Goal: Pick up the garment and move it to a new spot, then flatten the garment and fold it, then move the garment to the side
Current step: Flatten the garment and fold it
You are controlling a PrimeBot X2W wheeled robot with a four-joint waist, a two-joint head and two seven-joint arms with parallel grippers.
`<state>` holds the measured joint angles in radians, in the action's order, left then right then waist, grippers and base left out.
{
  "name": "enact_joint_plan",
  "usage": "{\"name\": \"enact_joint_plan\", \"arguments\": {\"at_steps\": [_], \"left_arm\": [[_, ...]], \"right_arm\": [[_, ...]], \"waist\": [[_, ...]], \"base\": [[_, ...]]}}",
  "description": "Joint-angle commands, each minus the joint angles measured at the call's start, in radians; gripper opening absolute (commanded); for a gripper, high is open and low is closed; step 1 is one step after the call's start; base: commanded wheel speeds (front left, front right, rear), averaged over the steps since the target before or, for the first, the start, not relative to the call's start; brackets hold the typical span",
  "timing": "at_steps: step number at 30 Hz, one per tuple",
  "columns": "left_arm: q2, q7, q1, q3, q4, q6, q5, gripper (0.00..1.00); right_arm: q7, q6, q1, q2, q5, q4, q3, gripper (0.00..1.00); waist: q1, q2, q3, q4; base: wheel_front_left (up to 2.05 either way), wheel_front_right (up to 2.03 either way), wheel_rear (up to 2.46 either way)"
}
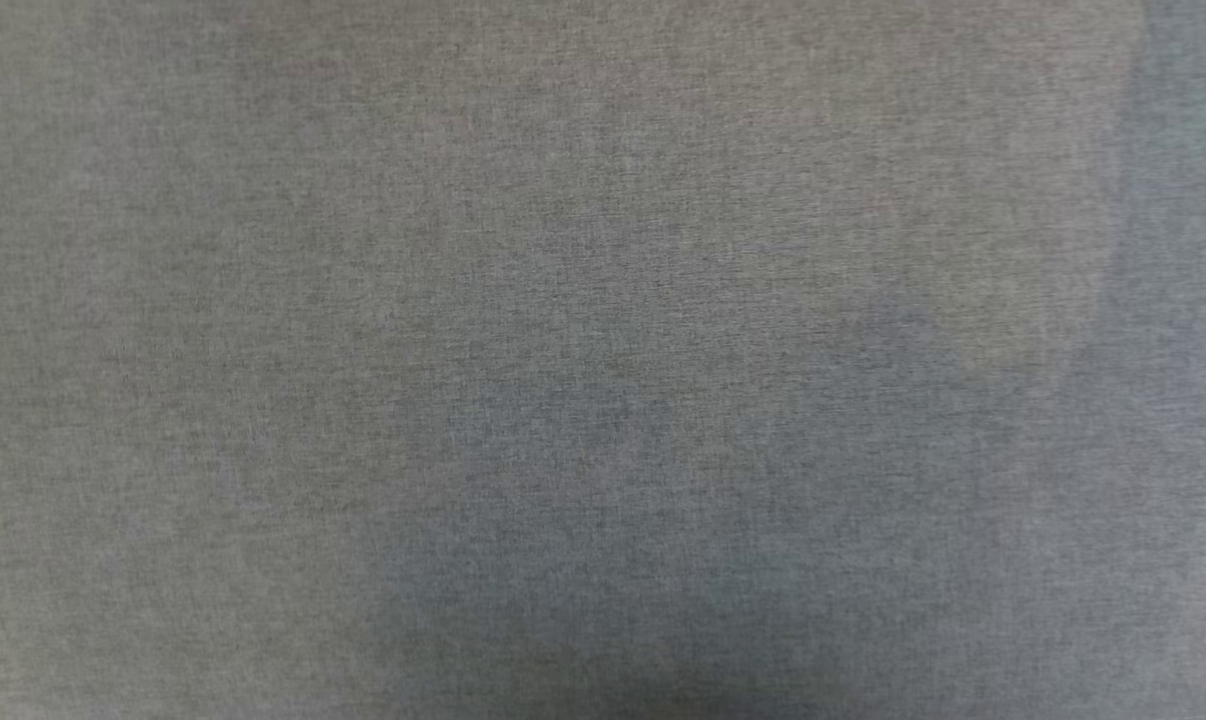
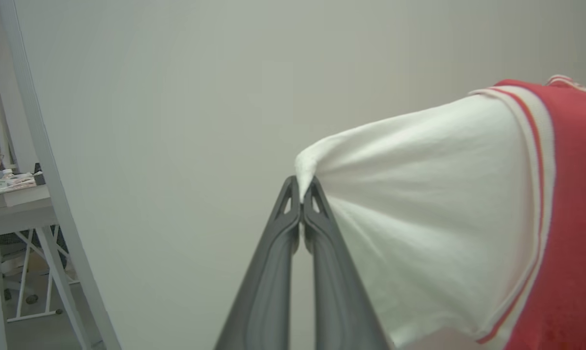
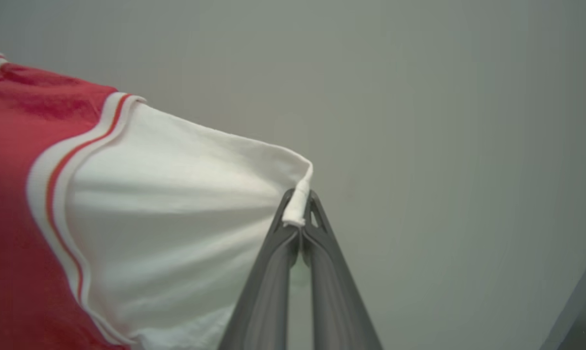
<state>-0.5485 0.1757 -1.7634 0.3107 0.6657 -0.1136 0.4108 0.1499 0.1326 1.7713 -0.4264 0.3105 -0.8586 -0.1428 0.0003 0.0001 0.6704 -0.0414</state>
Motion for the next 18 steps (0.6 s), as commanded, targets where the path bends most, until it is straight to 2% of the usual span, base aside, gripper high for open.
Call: {"name": "enact_joint_plan", "arguments": {"at_steps": [1, 10, 18], "left_arm": [[0.0, 0.013, -0.014, -0.002, 0.019, -0.003, 0.004, 0.0], [0.053, 0.078, 0.094, 0.025, 0.092, -0.014, 0.056, 0.0], [0.094, 0.086, 0.383, 0.031, 0.038, -0.017, 0.096, 0.0]], "right_arm": [[0.012, -0.002, 0.011, 0.003, -0.001, -0.017, -0.006, 0.0], [0.076, -0.002, -0.053, 0.013, 0.064, -0.098, -0.058, 0.0], [0.095, -0.002, -0.285, -0.017, 0.192, -0.088, -0.149, 0.0]], "waist": [[-0.0003, -0.0001, 0.026, 0.018], [-0.0003, -0.0001, 0.048, 0.048], [-0.0003, -0.0001, -0.057, 0.063]], "base": [[0.0, 0.0, 0.0], [0.0, 0.0, 0.0], [0.0, 0.0, 0.0]]}}
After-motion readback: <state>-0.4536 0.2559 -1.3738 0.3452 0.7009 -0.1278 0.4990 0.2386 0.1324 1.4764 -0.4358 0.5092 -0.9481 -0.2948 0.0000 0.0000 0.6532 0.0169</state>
